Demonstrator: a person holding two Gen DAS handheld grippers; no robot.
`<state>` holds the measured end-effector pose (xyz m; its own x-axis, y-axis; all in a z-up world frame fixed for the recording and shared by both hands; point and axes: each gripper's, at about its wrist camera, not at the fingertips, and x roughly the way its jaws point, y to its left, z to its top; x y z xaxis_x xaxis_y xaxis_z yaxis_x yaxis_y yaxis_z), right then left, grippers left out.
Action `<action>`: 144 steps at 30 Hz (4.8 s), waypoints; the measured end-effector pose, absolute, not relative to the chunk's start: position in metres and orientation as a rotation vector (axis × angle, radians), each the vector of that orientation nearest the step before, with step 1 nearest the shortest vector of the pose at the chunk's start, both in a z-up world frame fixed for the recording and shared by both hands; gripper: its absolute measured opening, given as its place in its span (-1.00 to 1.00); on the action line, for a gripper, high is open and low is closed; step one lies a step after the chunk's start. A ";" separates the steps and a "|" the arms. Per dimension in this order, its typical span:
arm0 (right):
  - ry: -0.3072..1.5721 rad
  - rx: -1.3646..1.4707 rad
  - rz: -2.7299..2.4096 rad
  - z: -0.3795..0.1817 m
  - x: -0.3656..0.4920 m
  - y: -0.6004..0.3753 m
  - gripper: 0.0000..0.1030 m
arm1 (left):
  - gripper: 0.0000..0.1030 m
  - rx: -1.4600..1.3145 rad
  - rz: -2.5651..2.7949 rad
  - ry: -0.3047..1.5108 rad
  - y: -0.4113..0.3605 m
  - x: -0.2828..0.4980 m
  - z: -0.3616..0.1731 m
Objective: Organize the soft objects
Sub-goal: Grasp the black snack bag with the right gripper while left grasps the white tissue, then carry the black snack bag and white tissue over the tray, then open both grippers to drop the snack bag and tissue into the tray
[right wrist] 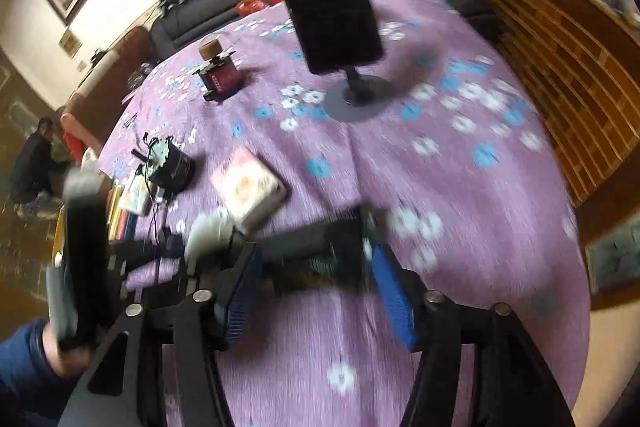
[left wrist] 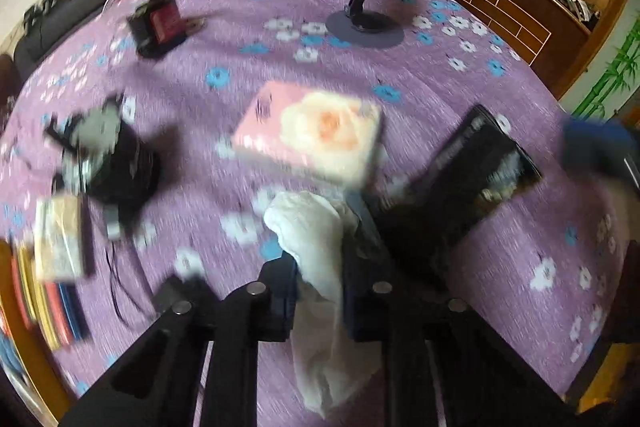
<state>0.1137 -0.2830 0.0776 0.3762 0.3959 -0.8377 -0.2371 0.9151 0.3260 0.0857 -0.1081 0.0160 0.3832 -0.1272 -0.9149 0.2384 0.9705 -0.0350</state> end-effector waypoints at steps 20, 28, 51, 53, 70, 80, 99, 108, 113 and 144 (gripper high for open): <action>1.198 -0.038 0.690 0.048 0.048 -0.241 0.42 | -0.69 -0.007 -0.160 1.215 -0.059 0.003 0.017; 1.245 -0.242 0.667 0.019 0.043 -0.208 0.06 | -0.70 0.019 -0.203 1.172 -0.054 -0.003 0.019; 1.110 -0.002 0.707 0.094 0.018 -0.118 -0.37 | -0.70 0.102 -0.030 0.907 0.034 -0.050 0.099; 1.106 -0.009 0.719 0.098 0.017 -0.108 -0.37 | -0.70 0.100 -0.013 0.897 0.043 -0.053 0.102; 1.122 -0.123 0.862 0.109 0.006 -0.009 -0.37 | -0.70 -0.012 0.147 0.865 0.129 -0.092 0.111; 1.137 -0.184 0.960 0.108 -0.010 0.061 -0.37 | -0.70 -0.070 0.244 0.883 0.183 -0.117 0.104; 1.187 -0.195 1.002 0.082 -0.021 0.141 -0.36 | -0.70 -0.065 0.287 0.945 0.241 -0.133 0.082; 1.228 -0.210 0.988 0.064 -0.022 0.149 -0.36 | -0.70 -0.038 0.279 0.966 0.245 -0.129 0.070; 1.243 -0.235 0.985 0.055 -0.026 0.153 -0.36 | -0.70 -0.017 0.276 0.979 0.241 -0.126 0.063; 1.235 -0.274 0.954 0.036 -0.009 0.181 -0.35 | -0.68 -0.001 0.283 1.012 0.239 -0.112 0.045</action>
<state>-0.0088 0.1811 0.0362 0.0168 0.4650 -0.8852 -0.7387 0.6023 0.3024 -0.1124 0.2393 0.0454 0.4971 0.2331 -0.8358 -0.2341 0.9636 0.1295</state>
